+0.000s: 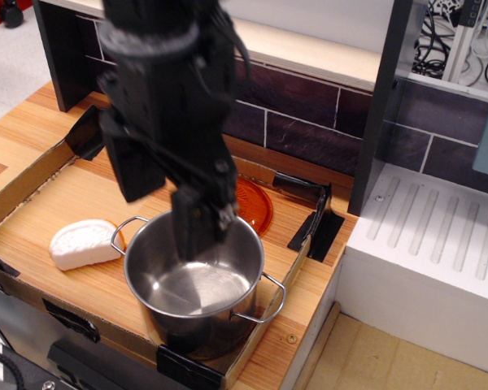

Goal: Topple metal pot

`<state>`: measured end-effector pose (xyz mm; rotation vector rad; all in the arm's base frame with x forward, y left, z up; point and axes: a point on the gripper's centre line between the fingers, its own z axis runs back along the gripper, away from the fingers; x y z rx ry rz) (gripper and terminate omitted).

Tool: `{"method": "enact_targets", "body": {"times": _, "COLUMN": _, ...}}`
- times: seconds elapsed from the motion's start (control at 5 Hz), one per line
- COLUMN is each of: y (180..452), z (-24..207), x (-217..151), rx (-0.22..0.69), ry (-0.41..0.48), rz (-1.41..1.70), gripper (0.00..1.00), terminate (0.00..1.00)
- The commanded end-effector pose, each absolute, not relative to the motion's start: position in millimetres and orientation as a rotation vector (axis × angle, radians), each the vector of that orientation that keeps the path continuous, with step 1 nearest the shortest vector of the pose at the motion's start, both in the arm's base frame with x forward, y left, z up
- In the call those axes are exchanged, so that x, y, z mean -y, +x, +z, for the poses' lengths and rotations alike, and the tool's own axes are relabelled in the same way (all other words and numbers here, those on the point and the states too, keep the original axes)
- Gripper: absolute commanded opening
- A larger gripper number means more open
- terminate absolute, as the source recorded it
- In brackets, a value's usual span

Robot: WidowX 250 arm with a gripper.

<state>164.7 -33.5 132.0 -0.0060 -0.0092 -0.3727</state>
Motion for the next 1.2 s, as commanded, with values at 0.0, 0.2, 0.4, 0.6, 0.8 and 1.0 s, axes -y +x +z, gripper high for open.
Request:
{"method": "enact_targets", "body": {"times": 0.0, "y": 166.8, "z": 90.7, "x": 27.8, "rx": -0.02, "ry": 0.028, "rz": -0.482, "gripper": 1.0, "terminate": 0.0}}
{"method": "enact_targets", "body": {"times": 0.2, "y": 165.2, "z": 82.7, "x": 31.1, "rx": -0.014, "ry": 0.032, "rz": -0.501, "gripper": 1.0, "terminate": 0.0}}
{"method": "enact_targets", "body": {"times": 0.4, "y": 161.3, "z": 81.4, "x": 31.1, "rx": -0.012, "ry": 0.031, "rz": -0.506, "gripper": 1.0, "terminate": 0.0}}
{"method": "enact_targets", "body": {"times": 0.6, "y": 159.9, "z": 77.3, "x": 33.1, "rx": -0.008, "ry": 0.054, "rz": -0.479, "gripper": 1.0, "terminate": 0.0}}
{"method": "enact_targets", "body": {"times": 0.8, "y": 162.0, "z": 70.7, "x": 33.9, "rx": -0.009, "ry": 0.074, "rz": -0.468, "gripper": 1.0, "terminate": 0.0}}
{"method": "enact_targets", "body": {"times": 1.0, "y": 164.4, "z": 66.0, "x": 33.6, "rx": 0.002, "ry": 0.089, "rz": -0.458, "gripper": 1.0, "terminate": 0.0}}
